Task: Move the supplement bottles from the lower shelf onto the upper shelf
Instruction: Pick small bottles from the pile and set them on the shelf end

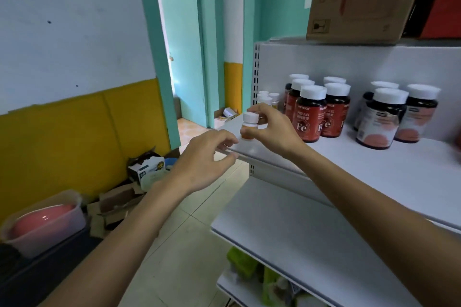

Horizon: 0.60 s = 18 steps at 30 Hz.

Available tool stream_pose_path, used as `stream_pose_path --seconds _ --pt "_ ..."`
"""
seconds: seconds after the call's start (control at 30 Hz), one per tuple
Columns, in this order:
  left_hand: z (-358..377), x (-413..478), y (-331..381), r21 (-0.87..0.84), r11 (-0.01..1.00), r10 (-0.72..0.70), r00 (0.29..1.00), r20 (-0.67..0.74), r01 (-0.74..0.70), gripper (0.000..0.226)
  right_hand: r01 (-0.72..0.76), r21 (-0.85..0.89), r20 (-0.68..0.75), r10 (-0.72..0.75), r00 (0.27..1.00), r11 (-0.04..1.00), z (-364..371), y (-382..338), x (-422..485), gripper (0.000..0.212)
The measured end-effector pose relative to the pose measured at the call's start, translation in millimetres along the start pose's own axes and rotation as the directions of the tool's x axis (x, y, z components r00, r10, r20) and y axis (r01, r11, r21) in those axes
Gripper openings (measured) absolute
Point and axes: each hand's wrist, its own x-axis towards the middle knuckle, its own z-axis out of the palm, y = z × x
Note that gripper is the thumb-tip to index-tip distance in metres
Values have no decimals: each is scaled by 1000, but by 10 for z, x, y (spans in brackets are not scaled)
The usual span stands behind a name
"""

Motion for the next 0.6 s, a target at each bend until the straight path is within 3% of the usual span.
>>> stream_pose_path --seconds 0.23,0.6 --pt "184 767 -414 -44 997 74 993 97 -70 19 -148 -253 -101 126 987 956 99 282 583 40" --pt "406 1475 -893 -118 962 272 910 313 -247 10 -233 -419 -226 148 963 877 303 588 906 47"
